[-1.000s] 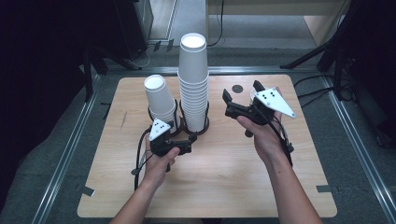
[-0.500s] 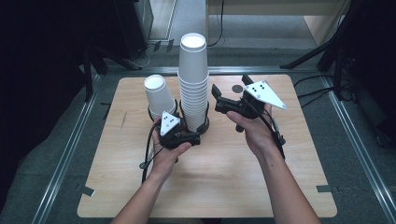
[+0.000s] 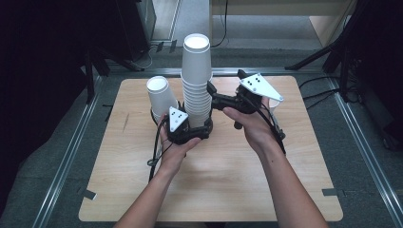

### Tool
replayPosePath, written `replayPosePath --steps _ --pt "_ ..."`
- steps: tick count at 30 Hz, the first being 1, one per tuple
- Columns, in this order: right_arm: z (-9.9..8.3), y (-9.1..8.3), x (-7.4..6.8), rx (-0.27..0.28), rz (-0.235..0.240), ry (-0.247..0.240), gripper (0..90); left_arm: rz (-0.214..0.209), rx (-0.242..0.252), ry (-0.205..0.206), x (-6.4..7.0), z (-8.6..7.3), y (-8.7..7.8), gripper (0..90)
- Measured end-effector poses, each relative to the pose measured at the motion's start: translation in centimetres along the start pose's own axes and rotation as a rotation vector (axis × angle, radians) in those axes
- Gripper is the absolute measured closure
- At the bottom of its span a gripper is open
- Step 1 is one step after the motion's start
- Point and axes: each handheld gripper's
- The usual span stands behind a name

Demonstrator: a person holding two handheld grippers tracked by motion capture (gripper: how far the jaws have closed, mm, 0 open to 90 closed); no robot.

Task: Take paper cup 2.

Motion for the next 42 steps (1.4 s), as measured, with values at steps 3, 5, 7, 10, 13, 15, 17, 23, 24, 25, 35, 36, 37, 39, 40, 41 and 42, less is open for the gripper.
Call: replayPosePath --steps 3,5,7,10,13,15,17,23,24,25,35,36,37,39,40,41,42 --pt "0.2 0.3 0.0 -0.004 0.006 -0.004 0.0 0.035 0.022 0.008 0.1 0.1 0.5 0.5" --pt "0.3 0.4 0.0 -0.007 0.011 -0.003 0.0 0.043 0.027 -0.003 0.1 0.3 0.9 1.1" --pt "0.4 0.6 -0.1 -0.009 0.018 -0.001 0.0 0.052 0.028 -0.009 0.1 0.5 1.2 3.9" --pt "0.5 0.9 -0.2 -0.012 0.025 -0.008 0.0 0.074 0.033 -0.007 0.1 0.6 1.5 4.3" --pt "0.5 1.1 -0.2 -0.012 0.025 0.000 0.0 0.094 0.031 -0.009 0.1 0.7 1.9 5.1" --pt "0.3 1.4 -0.2 -0.016 0.020 -0.005 0.0 0.120 0.027 -0.008 0.3 0.6 2.2 5.6" --pt "0.0 1.7 -0.1 -0.024 0.018 0.000 0.1 0.138 0.032 -0.005 0.5 0.6 2.4 5.6" --pt "-0.2 2.2 -0.1 -0.030 0.016 0.014 0.2 0.167 0.041 -0.010 0.9 0.6 2.8 4.8" --pt "-0.2 2.3 -0.2 -0.032 0.016 0.013 0.1 0.166 0.037 -0.009 0.9 0.6 2.9 3.1" --pt "-0.1 2.4 -0.3 -0.029 0.020 0.010 0.1 0.166 0.031 -0.009 1.0 0.6 3.0 0.6" --pt "0.4 3.7 -1.3 -0.025 0.052 -0.001 0.1 0.178 0.036 -0.010 0.8 0.5 3.5 0.9" --pt "0.4 3.8 -1.4 -0.026 0.054 -0.005 0.2 0.182 0.039 -0.010 0.8 0.5 3.4 2.1" --pt "0.4 4.0 -1.5 -0.030 0.059 -0.001 0.2 0.185 0.043 -0.011 0.7 0.5 3.4 3.4" --pt "0.4 4.4 -1.5 -0.032 0.071 0.015 0.2 0.186 0.049 -0.011 0.8 0.5 3.4 4.4" --pt "0.5 4.5 -1.5 -0.031 0.071 0.020 0.5 0.188 0.052 -0.006 0.8 0.5 3.4 4.5" --pt "0.5 4.7 -1.5 -0.032 0.075 0.030 0.6 0.189 0.053 -0.004 0.8 0.5 3.4 4.6" --pt "0.5 4.9 -1.5 -0.034 0.074 0.027 0.7 0.190 0.052 -0.002 0.8 0.5 3.4 4.6"
Point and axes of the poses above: each handheld gripper's, and its own axes: y roughly forward along the jaws, z roughly out of its top, x roughly to its right, and after that the axes turned 11 degrees about -y, right-handed
